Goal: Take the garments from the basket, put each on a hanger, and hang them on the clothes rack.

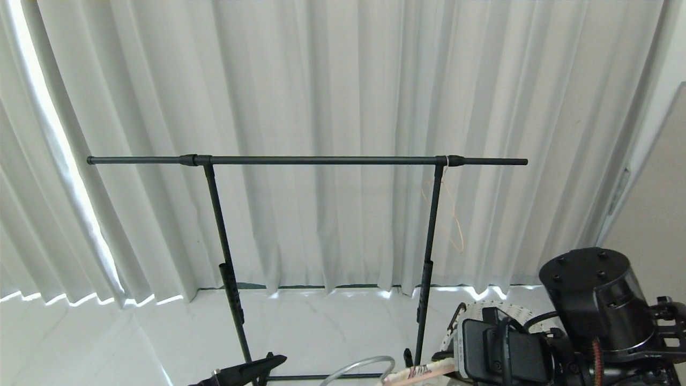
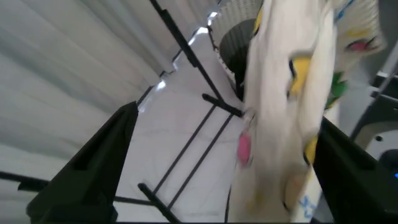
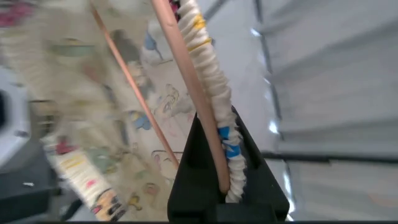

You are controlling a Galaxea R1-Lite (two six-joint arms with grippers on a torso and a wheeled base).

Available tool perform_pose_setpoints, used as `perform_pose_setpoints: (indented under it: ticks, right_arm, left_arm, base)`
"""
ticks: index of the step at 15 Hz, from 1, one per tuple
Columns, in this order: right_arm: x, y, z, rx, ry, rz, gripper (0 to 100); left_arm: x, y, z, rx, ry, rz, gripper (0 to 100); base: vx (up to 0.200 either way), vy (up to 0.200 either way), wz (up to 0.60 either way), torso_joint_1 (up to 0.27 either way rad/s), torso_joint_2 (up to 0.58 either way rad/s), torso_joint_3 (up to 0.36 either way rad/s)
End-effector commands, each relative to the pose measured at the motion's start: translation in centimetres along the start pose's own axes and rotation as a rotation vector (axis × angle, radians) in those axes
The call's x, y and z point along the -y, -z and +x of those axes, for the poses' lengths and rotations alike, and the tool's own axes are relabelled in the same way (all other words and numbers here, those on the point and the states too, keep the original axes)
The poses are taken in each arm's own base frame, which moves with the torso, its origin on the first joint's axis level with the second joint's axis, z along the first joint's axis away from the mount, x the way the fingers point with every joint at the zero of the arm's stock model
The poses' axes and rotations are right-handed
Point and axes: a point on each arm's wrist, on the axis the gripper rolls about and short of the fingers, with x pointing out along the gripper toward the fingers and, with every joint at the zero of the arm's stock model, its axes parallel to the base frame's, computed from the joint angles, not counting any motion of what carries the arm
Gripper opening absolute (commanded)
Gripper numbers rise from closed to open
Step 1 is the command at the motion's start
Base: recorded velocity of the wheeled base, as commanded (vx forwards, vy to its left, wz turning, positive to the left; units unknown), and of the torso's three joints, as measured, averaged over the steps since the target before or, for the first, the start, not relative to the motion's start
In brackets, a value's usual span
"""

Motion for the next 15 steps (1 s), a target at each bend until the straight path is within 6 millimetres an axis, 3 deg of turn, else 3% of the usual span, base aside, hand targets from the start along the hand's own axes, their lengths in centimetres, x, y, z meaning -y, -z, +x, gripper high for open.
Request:
perform_pose_setpoints:
  ticks: [1, 4, 6, 8, 11, 15]
  right_arm:
    - [0.4, 0.9, -1.8, -0.005, 0.073, 0.017, 0]
    - [0.8, 2.4, -4.1, -0.007, 0.154, 0.061, 0]
    - [1.4, 3.3, -5.5, -0.001, 0.22, 0.098, 0]
    - [1.7, 3.5, -6.7, 0.027, 0.254, 0.115, 0]
    - [1.6, 3.2, -7.5, 0.075, 0.247, 0.105, 0]
    - [1.6, 2.9, -7.8, 0.124, 0.232, 0.091, 0]
  left_arm:
    - [-0.7, 0.1, 0.0, -0.005, -0.037, -0.021, 100]
    - [-1.4, 0.6, -0.3, -0.017, -0.077, -0.043, 100]
    - [-1.7, 2.5, -0.5, -0.086, -0.098, -0.042, 100]
    - [-1.6, 4.5, -0.9, -0.163, -0.105, -0.027, 100]
    - [-2.3, 5.5, -0.1, -0.254, -0.15, -0.051, 100]
    - [-2.9, 4.2, 1.2, -0.222, -0.108, -0.089, 100]
  base:
    - [0.0, 0.0, 0.0, 0.0, 0.0, 0.0]
    - [0.0, 0.0, 0.0, 0.0, 0.0, 0.0]
    - [0.0, 0.0, 0.0, 0.0, 0.0, 0.0]
    - [0.0, 0.0, 0.0, 0.0, 0.0, 0.0]
    - [0.0, 0.0, 0.0, 0.0, 0.0, 0.0]
    - [0.0, 0.0, 0.0, 0.0, 0.0, 0.0]
